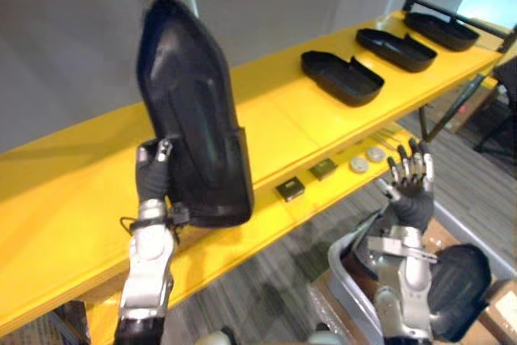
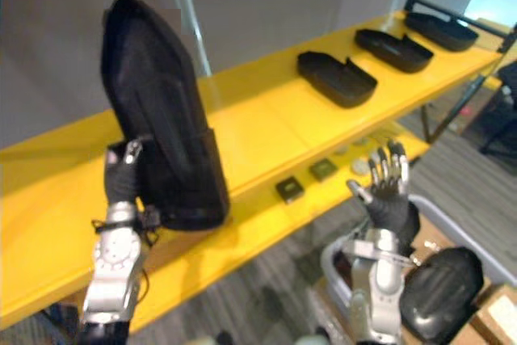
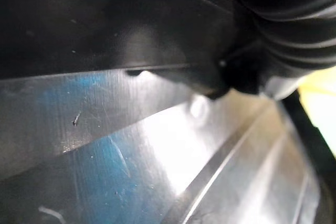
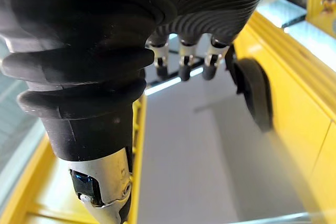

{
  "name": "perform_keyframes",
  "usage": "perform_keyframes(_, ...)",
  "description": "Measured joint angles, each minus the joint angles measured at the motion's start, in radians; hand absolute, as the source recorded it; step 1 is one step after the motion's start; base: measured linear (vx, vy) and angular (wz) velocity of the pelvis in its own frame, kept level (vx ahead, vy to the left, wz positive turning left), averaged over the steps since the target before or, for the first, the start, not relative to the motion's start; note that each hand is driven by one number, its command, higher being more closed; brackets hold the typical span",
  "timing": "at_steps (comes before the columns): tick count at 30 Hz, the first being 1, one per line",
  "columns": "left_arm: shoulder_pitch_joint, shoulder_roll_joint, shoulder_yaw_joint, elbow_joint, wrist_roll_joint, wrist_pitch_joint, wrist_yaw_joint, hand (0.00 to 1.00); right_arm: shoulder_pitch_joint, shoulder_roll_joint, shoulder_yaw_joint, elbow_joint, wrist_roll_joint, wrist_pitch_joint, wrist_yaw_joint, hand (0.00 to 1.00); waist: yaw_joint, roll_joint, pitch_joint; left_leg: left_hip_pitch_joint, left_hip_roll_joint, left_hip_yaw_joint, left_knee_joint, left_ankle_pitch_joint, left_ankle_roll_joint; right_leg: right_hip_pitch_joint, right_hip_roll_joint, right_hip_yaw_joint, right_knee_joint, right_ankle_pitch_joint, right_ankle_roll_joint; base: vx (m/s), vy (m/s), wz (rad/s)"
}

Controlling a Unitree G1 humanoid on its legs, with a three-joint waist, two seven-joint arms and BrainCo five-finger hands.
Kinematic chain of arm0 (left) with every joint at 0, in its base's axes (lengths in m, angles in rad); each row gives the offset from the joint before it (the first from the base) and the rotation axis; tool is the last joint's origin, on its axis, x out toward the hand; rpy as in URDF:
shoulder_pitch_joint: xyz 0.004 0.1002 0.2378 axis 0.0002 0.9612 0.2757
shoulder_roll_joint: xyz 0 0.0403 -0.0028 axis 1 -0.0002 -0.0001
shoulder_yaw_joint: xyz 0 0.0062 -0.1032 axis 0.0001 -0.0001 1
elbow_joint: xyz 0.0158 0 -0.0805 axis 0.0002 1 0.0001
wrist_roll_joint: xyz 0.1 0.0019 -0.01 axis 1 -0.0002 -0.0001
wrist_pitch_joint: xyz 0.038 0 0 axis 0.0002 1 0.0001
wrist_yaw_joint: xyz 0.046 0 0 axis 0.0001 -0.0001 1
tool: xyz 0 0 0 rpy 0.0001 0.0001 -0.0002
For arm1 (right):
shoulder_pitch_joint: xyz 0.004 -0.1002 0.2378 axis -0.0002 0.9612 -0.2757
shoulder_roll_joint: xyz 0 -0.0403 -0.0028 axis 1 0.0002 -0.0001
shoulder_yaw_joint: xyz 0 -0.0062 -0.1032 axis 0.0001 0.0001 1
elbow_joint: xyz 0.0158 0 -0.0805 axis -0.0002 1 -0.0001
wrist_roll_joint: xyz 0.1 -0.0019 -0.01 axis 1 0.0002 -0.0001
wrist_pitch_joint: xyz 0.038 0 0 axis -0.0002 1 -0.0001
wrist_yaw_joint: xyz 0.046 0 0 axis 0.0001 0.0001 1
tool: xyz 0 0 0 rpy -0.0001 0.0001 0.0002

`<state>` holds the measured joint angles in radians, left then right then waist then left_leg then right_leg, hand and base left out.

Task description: Walk over and take plastic housings, then place them on the shelf

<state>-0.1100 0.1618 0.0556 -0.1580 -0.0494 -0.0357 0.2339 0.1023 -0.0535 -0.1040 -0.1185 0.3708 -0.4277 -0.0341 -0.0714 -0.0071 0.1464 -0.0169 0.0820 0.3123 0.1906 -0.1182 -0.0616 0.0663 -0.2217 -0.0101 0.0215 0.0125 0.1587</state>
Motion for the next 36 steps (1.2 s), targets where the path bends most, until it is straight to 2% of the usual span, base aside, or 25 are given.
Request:
perform_keyframes(2, -0.046, 0.028, 0.002, 0.089, -0.056, 0.052, 0.021, 1.0, 0.007, -0.01, -0.001, -0.009, -0.057, 0.002, -0.029, 0.0, -0.009, 0.01, -0.009, 0.001, 0.0, 0.015, -0.006, 0.003, -0.003, -0.014, 0.0, 0.005, -0.003, 0.003, 0.004, -0.06, -0.023, -0.34)
perform_keyframes(3, -0.078, 0.046, 0.01, 0.159, -0.08, 0.086, 0.039, 1.0, 0.018, -0.02, -0.002, -0.026, -0.075, 0.013, -0.034, 0.0, -0.028, 0.017, -0.013, 0.004, 0.001, 0.024, -0.007, 0.004, -0.004, -0.016, 0.001, 0.01, -0.006, 0.003, 0.004, -0.04, -0.017, -0.27)
perform_keyframes(6, -0.194, 0.118, 0.04, 0.376, -0.142, 0.148, 0.091, 1.0, 0.062, -0.036, -0.021, -0.034, -0.112, 0.024, -0.03, 0.0, -0.065, 0.026, -0.022, 0.023, 0.011, 0.057, -0.019, 0.006, -0.01, -0.026, 0.01, 0.035, -0.007, 0.004, 0.004, -0.04, -0.023, -0.33)
perform_keyframes(7, -0.218, 0.137, 0.052, 0.413, -0.155, 0.153, 0.099, 1.0, 0.071, -0.036, -0.025, -0.034, -0.113, 0.028, -0.029, 0.0, -0.073, 0.026, -0.022, 0.025, 0.014, 0.067, -0.021, 0.007, -0.012, -0.033, 0.014, 0.047, -0.008, 0.007, 0.002, -0.06, -0.037, -0.5)
perform_keyframes(8, -0.276, 0.193, 0.066, 0.504, -0.192, 0.172, 0.124, 1.0, 0.098, -0.037, -0.031, -0.034, -0.113, 0.04, -0.011, 0.0, -0.09, 0.026, -0.023, 0.032, 0.018, 0.087, -0.034, 0.006, -0.024, -0.046, 0.019, 0.069, -0.014, 0.01, 0.003, -0.05, -0.032, -0.45)
perform_keyframes(11, -0.408, 0.303, 0.081, 0.696, -0.24, 0.216, 0.164, 1.0, 0.152, -0.044, -0.024, -0.036, -0.116, 0.046, 0.027, 0.0, -0.122, 0.025, -0.024, 0.046, 0.029, 0.12, -0.048, 0.013, -0.03, -0.066, 0.035, 0.105, -0.016, 0.015, 0.0, -0.01, -0.034, -0.41)
perform_keyframes(13, -0.505, 0.382, 0.088, 0.82, -0.284, 0.265, 0.191, 1.0, 0.188, -0.048, -0.012, -0.039, -0.183, 0.059, 0.032, 0.0, -0.156, 0.025, -0.024, 0.057, 0.034, 0.138, -0.055, 0.015, -0.029, -0.067, 0.041, 0.125, -0.02, 0.017, 0.001, 0.03, -0.031, -0.33)
perform_keyframes(15, -0.587, 0.431, 0.089, 0.9, -0.308, 0.303, 0.195, 1.0, 0.219, -0.05, -0.011, -0.035, -0.271, 0.066, -0.015, 0.0, -0.18, 0.022, -0.026, 0.063, 0.035, 0.148, -0.06, 0.015, -0.029, -0.069, 0.044, 0.138, -0.023, 0.019, 0.001, 0.04, -0.01, -0.19)
perform_keyframes(16, -0.6, 0.441, 0.089, 0.916, -0.312, 0.31, 0.197, 1.0, 0.224, -0.051, -0.009, -0.029, -0.297, 0.066, -0.038, 0.0, -0.182, 0.02, -0.027, 0.069, 0.035, 0.155, -0.063, 0.015, -0.029, -0.07, 0.045, 0.149, -0.024, 0.019, 0.001, 0.03, -0.002, -0.29)
perform_keyframes(17, -0.612, 0.461, 0.089, 0.935, -0.335, 0.323, 0.203, 1.0, 0.229, -0.051, -0.01, -0.013, -0.337, 0.069, -0.088, 0.0, -0.191, 0.017, -0.033, 0.073, 0.035, 0.162, -0.066, 0.014, -0.031, -0.072, 0.046, 0.159, -0.029, 0.022, 0.0, 0.03, -0.006, -0.26)
perform_keyframes(20, -0.632, 0.464, 0.092, 0.969, -0.338, 0.361, 0.217, 1.0, 0.238, -0.052, -0.058, 0.054, -0.388, 0.076, -0.177, 0.0, -0.204, 0.011, -0.036, 0.084, 0.034, 0.172, -0.08, 0.014, -0.031, -0.074, 0.049, 0.172, -0.032, 0.025, -0.001, 0.01, -0.005, -0.15)
perform_keyframes(21, -0.632, 0.464, 0.092, 0.988, -0.337, 0.396, 0.22, 1.0, 0.243, -0.052, -0.078, 0.08, -0.393, 0.076, -0.2, 0.0, -0.212, 0.011, -0.036, 0.087, 0.034, 0.172, -0.082, 0.013, -0.033, -0.073, 0.05, 0.174, -0.032, 0.025, -0.001, -0.01, -0.007, -0.06)
perform_keyframes(27, -0.631, 0.461, 0.093, 1.04, -0.325, 0.536, 0.222, 1.0, 0.279, -0.05, -0.09, 0.135, -0.394, 0.076, -0.221, 0.0, -0.221, 0.011, -0.036, 0.087, 0.033, 0.178, -0.089, 0.014, -0.035, -0.081, 0.05, 0.179, -0.03, 0.025, -0.001, -0.04, -0.02, -0.04)
perform_keyframes(32, -0.583, 0.461, 0.097, 1.047, -0.293, 0.609, 0.209, 1.0, 0.287, -0.05, -0.084, 0.135, -0.385, 0.07, -0.229, 0.0, -0.221, 0.009, -0.037, 0.087, 0.031, 0.173, -0.104, 0.022, -0.042, -0.082, 0.051, 0.175, -0.03, 0.023, -0.003, -0.04, -0.025, 0.03)
perform_keyframes(36, -0.561, 0.461, 0.097, 1.076, -0.254, 0.614, 0.184, 1.0, 0.289, -0.049, -0.077, 0.159, -0.384, 0.069, -0.23, 0.0, -0.218, -0.007, -0.046, 0.093, 0.029, 0.168, -0.124, 0.034, -0.044, -0.082, 0.055, 0.172, -0.03, 0.022, -0.005, -0.01, -0.029, 0.06)
